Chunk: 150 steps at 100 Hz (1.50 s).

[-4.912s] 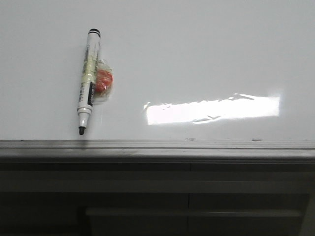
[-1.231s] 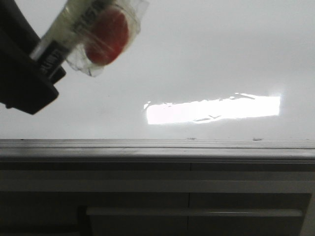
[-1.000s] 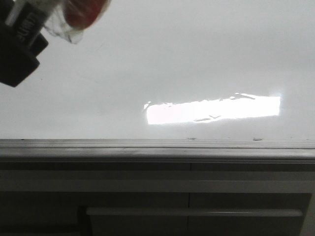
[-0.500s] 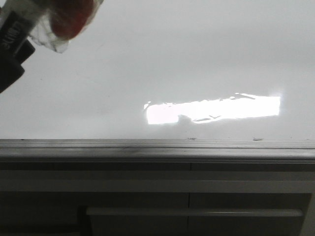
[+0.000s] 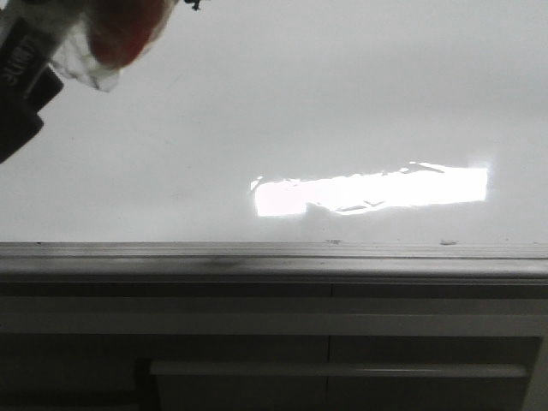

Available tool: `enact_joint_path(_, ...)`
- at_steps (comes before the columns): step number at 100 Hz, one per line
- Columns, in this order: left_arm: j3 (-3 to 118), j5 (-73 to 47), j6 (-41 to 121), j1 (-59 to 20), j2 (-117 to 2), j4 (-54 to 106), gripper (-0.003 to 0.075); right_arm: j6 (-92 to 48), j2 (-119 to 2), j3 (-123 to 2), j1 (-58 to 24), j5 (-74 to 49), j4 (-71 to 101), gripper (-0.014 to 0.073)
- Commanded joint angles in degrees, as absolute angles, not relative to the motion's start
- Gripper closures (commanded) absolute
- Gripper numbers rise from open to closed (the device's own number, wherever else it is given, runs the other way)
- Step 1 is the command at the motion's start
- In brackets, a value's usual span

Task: Write number 0 on whiteboard

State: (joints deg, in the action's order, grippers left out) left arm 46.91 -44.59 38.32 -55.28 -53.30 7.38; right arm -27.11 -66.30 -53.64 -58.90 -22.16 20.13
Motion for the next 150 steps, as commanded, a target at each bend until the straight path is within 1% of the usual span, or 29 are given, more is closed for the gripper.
enact_joint_path(1,48.5,-41.2,38.4,-55.7,-52.6,8.8,0.074,-27.6,-66.2,-55.6,-59.9,-18.5,20.7,0.025)
enact_joint_path(7,48.5,-41.2,38.4,-55.7,-52.6,8.8,0.074,-27.6,-66.8,-55.6,-60.7,-18.5,20.7,0.0319)
enact_joint_path(14,48.5,-41.2,38.4,-55.7,-52.6,8.8,0.0739,-27.6,-67.4,-55.6,-61.4,-18.6,20.7,0.0377)
enact_joint_path(31,48.5,-41.2,38.4,-55.7,-52.6,9.5,0.074,-27.6,-68.3,-55.6,-61.6,-18.6,20.7,0.0494)
enact_joint_path(46,48.5,-41.2,38.4,-55.7,-52.6,9.9,0.074,-27.6,-68.3,-55.6,-61.6,-17.0,20.7,0.0643)
enact_joint_path(52,48.5,-41.2,38.4,-55.7,-52.6,9.9,0.0739,-27.6,-68.3,-55.6,-61.6,-16.4,20.7,0.067)
enact_joint_path(63,48.5,-40.8,34.9,-55.7,-52.6,9.9,0.0728,-27.6,-68.2,-55.6,-61.6,-15.4,20.7,0.0669)
enact_joint_path(68,48.5,-40.7,33.4,-55.7,-52.6,10.0,0.0689,-27.6,-67.8,-55.6,-61.5,-15.2,20.7,0.0669)
enact_joint_path(73,48.5,-40.6,32.7,-55.7,-52.3,10.9,0.0614,-27.6,-67.1,-55.4,-61.1,-15.2,20.7,0.0667)
enact_joint_path(77,48.5,-40.3,31.8,-55.7,-51.8,11.6,0.0524,-27.6,-66.5,-55.3,-60.5,-15.4,20.7,0.0654)
enact_joint_path(78,48.5,-40.3,31.6,-55.7,-51.7,11.9,0.0491,-27.6,-66.3,-55.3,-60.4,-15.4,20.7,0.0652)
enact_joint_path(80,48.5,-40.1,31.1,-55.7,-51.4,12.1,0.0456,-27.6,-66.1,-55.2,-60.0,-15.4,20.7,0.0647)
enact_joint_path(85,48.5,-39.5,29.8,-55.7,-50.6,13.0,0.0323,-27.6,-64.8,-54.7,-58.9,-15.4,20.7,0.064)
enact_joint_path(90,48.5,-38.7,28.6,-55.7,-49.5,13.3,0.0235,-27.6,-63.5,-54.1,-57.4,-15.4,20.7,0.064)
enact_joint_path(92,48.5,-38.1,28.4,-55.7,-49.0,13.4,0.0211,-27.6,-62.9,-53.8,-57.1,-15.4,20.7,0.064)
enact_joint_path(96,48.5,-36.9,26.9,-55.7,-47.8,13.4,0.0195,-27.5,-61.8,-52.9,-55.8,-15.4,20.7,0.064)
enact_joint_path(101,48.5,-34.8,25.1,-55.7,-46.1,13.4,0.0206,-27.2,-60.3,-51.9,-54.1,-15.5,20.7,0.064)
enact_joint_path(108,48.1,-30.4,22.0,-55.7,-43.2,13.4,0.0256,-27.2,-58.0,-49.9,-51.5,-15.6,20.7,0.0639)
enact_joint_path(126,43.8,-20.1,11.1,-53.7,-33.9,11.2,0.0453,-27.2,-51.5,-44.7,-43.9,-17.7,19.7,0.0639)
enact_joint_path(142,37.0,-17.1,6.8,-48.9,-26.8,10.5,0.0642,-27.2,-48.5,-41.8,-37.5,-17.9,15.6,0.0639)
enact_joint_path(150,33.7,-13.3,5.3,-46.2,-23.6,10.5,0.073,-27.2,-48.7,-41.7,-34.7,-16.7,12.7,0.0639)
